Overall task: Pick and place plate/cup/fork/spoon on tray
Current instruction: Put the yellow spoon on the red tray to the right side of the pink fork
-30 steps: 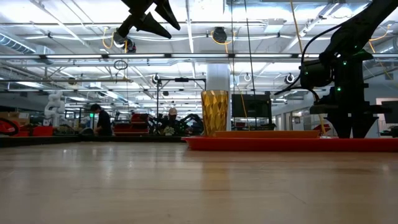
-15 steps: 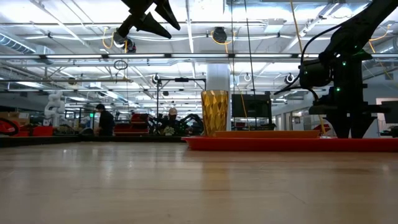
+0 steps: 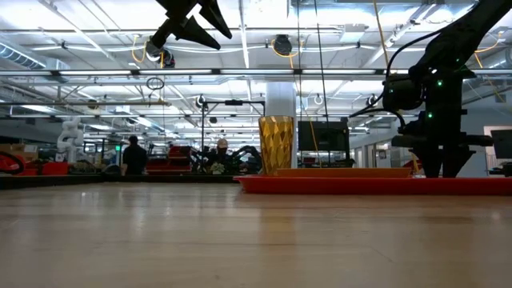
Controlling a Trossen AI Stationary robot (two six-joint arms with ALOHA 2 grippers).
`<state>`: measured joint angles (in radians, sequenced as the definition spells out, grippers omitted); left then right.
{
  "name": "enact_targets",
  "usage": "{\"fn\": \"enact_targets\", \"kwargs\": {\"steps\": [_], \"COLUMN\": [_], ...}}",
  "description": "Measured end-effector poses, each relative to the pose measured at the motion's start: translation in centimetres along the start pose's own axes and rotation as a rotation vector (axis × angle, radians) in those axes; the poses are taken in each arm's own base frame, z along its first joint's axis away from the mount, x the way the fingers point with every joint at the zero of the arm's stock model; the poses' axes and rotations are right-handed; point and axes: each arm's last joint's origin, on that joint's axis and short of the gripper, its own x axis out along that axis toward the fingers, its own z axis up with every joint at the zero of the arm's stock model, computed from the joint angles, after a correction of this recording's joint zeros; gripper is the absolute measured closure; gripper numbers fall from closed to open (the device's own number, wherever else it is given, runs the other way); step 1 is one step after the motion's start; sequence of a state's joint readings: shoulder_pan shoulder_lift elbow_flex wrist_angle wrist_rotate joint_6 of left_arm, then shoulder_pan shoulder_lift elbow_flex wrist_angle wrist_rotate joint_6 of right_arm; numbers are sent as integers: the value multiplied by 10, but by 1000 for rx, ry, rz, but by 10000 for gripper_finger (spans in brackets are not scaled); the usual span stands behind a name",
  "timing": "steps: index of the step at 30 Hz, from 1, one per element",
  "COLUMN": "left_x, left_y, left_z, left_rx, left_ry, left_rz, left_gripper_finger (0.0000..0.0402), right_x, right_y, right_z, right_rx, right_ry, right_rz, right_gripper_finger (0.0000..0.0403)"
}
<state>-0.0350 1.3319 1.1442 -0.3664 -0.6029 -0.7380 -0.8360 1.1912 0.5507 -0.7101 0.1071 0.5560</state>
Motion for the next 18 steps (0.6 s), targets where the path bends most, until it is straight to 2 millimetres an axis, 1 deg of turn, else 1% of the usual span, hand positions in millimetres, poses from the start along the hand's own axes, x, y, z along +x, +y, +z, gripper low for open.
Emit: {"fn": "enact_targets", "kwargs": {"steps": [10, 13, 18], "left_x": [0, 0, 0], "left_y": [0, 0, 0], "left_z": [0, 0, 0], "left_rx": [-1, 0, 0], "left_ry": [0, 0, 0], "left_rz": [0, 0, 0], "left_gripper_finger": [254, 254, 254], "right_x": [0, 0, 0], "right_y": [-1, -1, 0], "right_z": [1, 3, 3], "right_rx": [-5, -31, -47], "right_ry": [-34, -47, -48], "right_rz": [-43, -36, -31], "right_gripper_finger": [250, 250, 265]}}
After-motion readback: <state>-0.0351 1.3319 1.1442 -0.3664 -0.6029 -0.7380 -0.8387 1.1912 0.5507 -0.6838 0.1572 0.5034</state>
